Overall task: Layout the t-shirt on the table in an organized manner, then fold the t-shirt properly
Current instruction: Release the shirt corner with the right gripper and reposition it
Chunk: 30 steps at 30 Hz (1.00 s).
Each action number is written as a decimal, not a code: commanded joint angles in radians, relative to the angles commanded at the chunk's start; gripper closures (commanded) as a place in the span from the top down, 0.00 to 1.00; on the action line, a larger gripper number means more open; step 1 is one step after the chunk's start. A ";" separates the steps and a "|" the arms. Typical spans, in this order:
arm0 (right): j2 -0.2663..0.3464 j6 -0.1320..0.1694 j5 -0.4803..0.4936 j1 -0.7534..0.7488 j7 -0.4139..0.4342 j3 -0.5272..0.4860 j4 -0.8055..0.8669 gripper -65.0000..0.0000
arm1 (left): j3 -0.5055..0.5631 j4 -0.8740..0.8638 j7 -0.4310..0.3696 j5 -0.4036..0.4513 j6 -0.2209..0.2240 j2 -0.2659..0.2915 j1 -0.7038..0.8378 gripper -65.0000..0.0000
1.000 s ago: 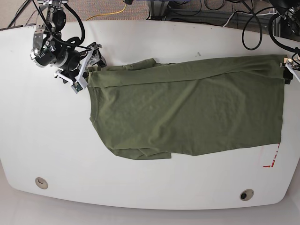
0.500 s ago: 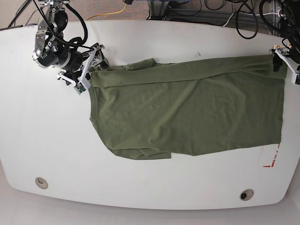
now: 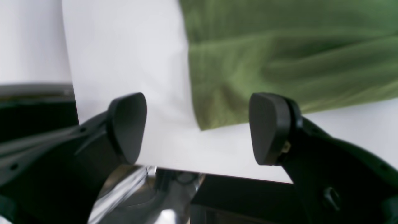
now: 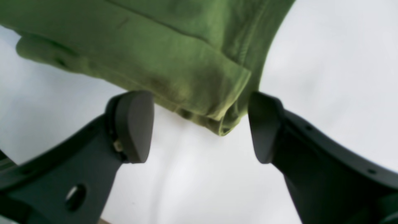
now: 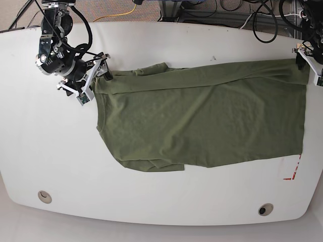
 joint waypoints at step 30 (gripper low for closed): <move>0.002 0.037 -0.005 0.006 0.075 0.002 -0.137 0.42 | 0.005 -0.011 0.000 0.000 0.000 -0.002 -0.002 0.73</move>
